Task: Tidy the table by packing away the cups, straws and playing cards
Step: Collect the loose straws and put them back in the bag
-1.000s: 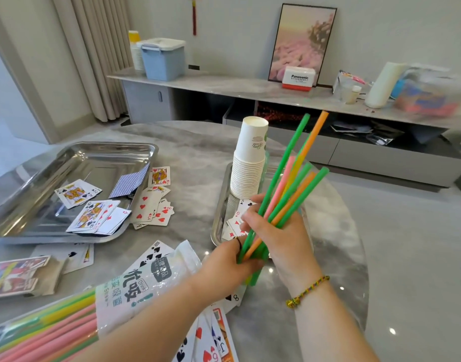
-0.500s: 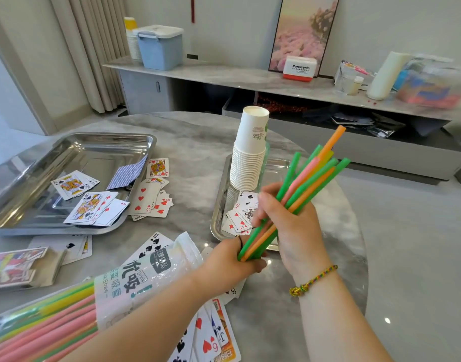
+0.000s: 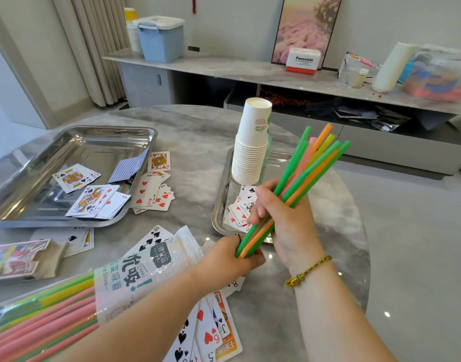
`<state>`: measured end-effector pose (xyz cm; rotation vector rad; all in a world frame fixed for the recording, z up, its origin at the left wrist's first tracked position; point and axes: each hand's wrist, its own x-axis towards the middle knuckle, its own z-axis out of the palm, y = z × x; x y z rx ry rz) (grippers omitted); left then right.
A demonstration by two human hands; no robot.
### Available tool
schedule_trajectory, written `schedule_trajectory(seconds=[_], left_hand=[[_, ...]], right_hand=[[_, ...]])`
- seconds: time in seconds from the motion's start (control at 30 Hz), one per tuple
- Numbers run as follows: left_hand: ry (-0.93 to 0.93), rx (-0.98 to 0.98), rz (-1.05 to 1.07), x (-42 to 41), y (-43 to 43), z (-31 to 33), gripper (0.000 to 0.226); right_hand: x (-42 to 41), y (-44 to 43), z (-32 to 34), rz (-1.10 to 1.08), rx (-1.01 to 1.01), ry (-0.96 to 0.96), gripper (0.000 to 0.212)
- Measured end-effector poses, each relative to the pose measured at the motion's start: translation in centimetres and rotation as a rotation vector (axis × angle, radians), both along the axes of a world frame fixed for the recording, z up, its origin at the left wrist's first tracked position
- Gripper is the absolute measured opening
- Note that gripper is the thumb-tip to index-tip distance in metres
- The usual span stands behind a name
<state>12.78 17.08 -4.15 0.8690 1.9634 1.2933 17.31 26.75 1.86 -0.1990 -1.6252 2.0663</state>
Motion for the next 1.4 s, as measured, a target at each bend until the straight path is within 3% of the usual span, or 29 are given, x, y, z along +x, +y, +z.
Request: schedule_trajectory(seconds=[0.1, 0.2, 0.4, 0.57, 0.73, 0.77, 0.9, 1.0, 1.17, 1.4], left_hand=[[-0.012, -0.003, -0.015, 0.1, 0.0, 0.6, 0.022], [0.014, 0.003, 0.009, 0.0, -0.3, 1.0, 0.024], [0.059, -0.018, 0.081, 0.1, -1.7, 0.9, 0.020], [0.120, -0.015, 0.133, -0.1, -2.1, 1.3, 0.026], [0.206, -0.131, 0.122, -0.3, -2.8, 2.2, 0.019], [0.253, -0.159, 0.106, -0.3, -3.2, 2.3, 0.025], [0.558, -0.352, 0.071, -0.7, -6.4, 2.1, 0.094], [0.696, -0.647, 0.021, -1.8, -8.4, 1.6, 0.115], [0.709, -0.813, -0.052, -2.9, -8.9, 0.7, 0.119], [0.749, -0.721, 0.056, -3.1, -8.3, 1.4, 0.100]], right_hand=[[0.3, 0.4, 0.3, 0.085, -0.026, 0.016, 0.022], [0.3, 0.5, 0.0, 0.179, -0.004, -0.045, 0.022], [0.5, 0.5, 0.3, 0.066, -0.001, 0.038, 0.020], [0.4, -0.3, -0.3, 0.259, -0.075, -0.022, 0.009], [-0.3, -1.2, -0.1, 0.166, -0.041, -0.023, 0.023], [-0.2, -1.1, 0.1, 0.133, -0.052, -0.007, 0.023], [0.2, -0.2, 0.5, 0.004, -0.058, 0.015, 0.022], [0.2, -0.1, 0.6, -0.051, -0.075, 0.005, 0.022], [0.2, -0.6, 0.5, -0.089, -0.060, -0.015, 0.025], [0.5, -0.4, 0.8, -0.221, -0.051, 0.009, 0.027]])
